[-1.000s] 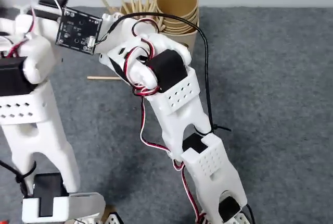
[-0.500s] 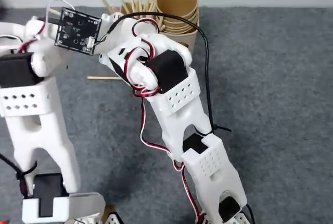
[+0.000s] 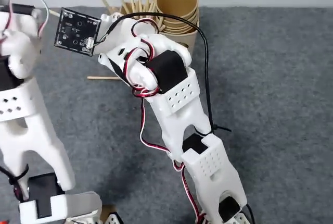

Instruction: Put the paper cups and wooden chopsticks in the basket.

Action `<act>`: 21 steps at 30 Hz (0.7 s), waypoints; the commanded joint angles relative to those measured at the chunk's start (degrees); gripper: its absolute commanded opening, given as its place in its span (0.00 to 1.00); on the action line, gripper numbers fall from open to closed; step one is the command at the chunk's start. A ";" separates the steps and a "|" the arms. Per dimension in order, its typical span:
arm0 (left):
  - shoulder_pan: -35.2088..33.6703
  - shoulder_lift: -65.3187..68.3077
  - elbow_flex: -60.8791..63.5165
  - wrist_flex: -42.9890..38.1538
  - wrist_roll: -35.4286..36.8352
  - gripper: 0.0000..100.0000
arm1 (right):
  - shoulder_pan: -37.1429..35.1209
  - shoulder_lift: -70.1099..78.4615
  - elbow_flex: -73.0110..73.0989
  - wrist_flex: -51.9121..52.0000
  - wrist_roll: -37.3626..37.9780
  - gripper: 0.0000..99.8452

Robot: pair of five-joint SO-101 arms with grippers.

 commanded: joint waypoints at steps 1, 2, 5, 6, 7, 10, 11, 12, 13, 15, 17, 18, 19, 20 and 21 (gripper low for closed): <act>-0.18 -2.99 -1.89 -1.32 -0.53 0.01 | -0.31 -5.49 -2.29 -1.27 0.35 0.01; -0.09 -2.90 -1.71 -1.32 -0.53 0.01 | -0.31 -5.49 -2.29 -1.27 0.35 0.01; 0.00 -2.55 -1.71 0.09 -0.53 0.02 | -0.31 -5.49 -2.29 -1.27 0.53 0.01; 0.35 -2.46 -1.71 0.70 -0.53 0.04 | -0.31 -5.49 -2.29 -1.27 0.62 0.01; 0.97 -2.46 -1.63 1.23 -0.62 0.06 | -0.31 -5.49 -2.29 -1.27 0.62 0.01; 2.37 -2.55 -1.63 2.55 -1.58 0.16 | -0.31 -5.76 -2.37 -1.27 0.70 0.01; 2.55 -2.46 -1.63 2.81 -1.58 0.19 | -0.31 -6.02 -2.37 -1.27 0.70 0.01; 2.64 -2.46 -1.36 2.99 -1.58 0.22 | -0.31 -6.29 -2.37 -1.27 0.70 0.01; 2.64 -2.46 -0.22 2.81 -1.41 0.23 | -0.31 -6.46 -2.37 -1.27 0.70 0.01; 2.64 -2.46 2.51 2.99 -0.88 0.24 | -0.31 -6.73 -2.37 -1.27 0.70 0.01; 2.81 -2.55 5.85 3.08 2.29 0.24 | -0.31 -6.73 -2.37 -1.27 0.70 0.01; 2.81 -2.64 6.99 2.99 3.78 0.24 | -0.31 -6.73 -2.37 -1.27 0.70 0.01; 2.81 -2.73 8.04 2.81 4.92 0.24 | -0.31 -6.73 -2.37 -1.27 0.70 0.01; 2.81 -2.81 8.48 2.73 5.45 0.24 | -0.31 -6.73 -2.37 -1.36 0.70 0.01; 2.90 -2.64 8.40 2.73 5.80 0.24 | -0.31 -6.81 -2.37 -1.36 0.70 0.01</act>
